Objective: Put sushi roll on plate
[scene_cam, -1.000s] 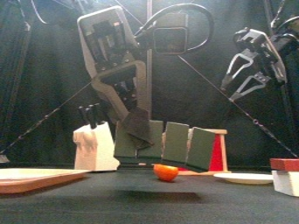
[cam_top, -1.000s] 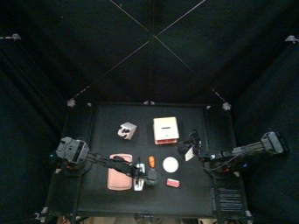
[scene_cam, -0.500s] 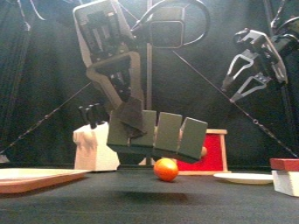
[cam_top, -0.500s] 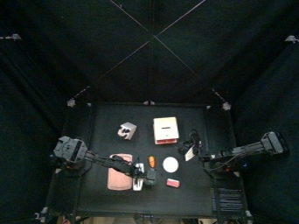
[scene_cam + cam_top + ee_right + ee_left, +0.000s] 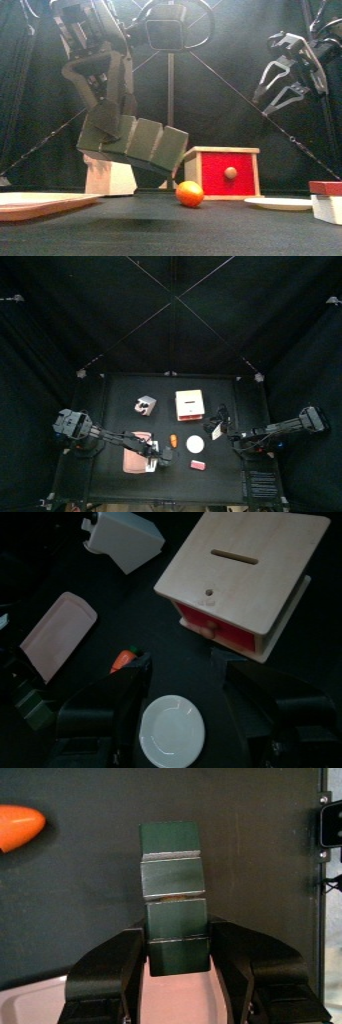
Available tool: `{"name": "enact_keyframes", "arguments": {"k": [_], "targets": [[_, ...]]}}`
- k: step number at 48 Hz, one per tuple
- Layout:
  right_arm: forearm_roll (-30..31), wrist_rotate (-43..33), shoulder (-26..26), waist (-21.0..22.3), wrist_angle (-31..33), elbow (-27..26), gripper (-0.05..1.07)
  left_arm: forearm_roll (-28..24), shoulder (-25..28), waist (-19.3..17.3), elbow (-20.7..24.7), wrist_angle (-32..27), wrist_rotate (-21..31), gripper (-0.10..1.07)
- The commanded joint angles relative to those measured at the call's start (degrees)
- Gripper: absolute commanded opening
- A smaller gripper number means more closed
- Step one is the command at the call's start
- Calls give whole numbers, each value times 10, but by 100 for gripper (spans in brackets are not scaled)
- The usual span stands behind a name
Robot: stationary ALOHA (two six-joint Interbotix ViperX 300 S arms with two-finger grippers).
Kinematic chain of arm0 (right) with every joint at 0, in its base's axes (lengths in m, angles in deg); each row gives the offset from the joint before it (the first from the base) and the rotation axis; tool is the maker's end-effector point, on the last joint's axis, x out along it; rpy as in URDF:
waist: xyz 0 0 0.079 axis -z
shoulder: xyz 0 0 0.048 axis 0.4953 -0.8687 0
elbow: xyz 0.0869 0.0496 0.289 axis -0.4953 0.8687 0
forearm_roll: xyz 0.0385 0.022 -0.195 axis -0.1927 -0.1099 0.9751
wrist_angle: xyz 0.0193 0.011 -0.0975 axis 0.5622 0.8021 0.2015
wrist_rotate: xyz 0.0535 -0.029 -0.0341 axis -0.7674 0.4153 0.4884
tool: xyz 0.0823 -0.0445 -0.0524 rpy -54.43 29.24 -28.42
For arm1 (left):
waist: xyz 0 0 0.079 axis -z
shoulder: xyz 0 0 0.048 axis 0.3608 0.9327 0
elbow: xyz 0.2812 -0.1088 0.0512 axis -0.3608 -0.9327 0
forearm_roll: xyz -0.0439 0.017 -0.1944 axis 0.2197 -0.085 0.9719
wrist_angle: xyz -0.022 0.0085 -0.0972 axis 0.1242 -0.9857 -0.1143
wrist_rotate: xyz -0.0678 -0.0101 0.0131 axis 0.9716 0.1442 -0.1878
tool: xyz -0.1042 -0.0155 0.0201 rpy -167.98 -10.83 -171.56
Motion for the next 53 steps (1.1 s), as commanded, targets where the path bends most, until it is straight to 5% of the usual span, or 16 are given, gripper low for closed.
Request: {"name": "enact_keyframes", "arguments": {"k": [1,19,34,53], "targets": [[7,2,4,2,0,-6,86,0,-35,-1,-12,1,3,51],[8,3,4,11,0,-6,86,3,-122,-2,-119,7,65,51],[8,2,4,14,0,-5,86,22,-198,-2,-213,57,69,52],[7,2,2,19,-2,-4,86,22,-208,-8,-273,120,68,53]]}}
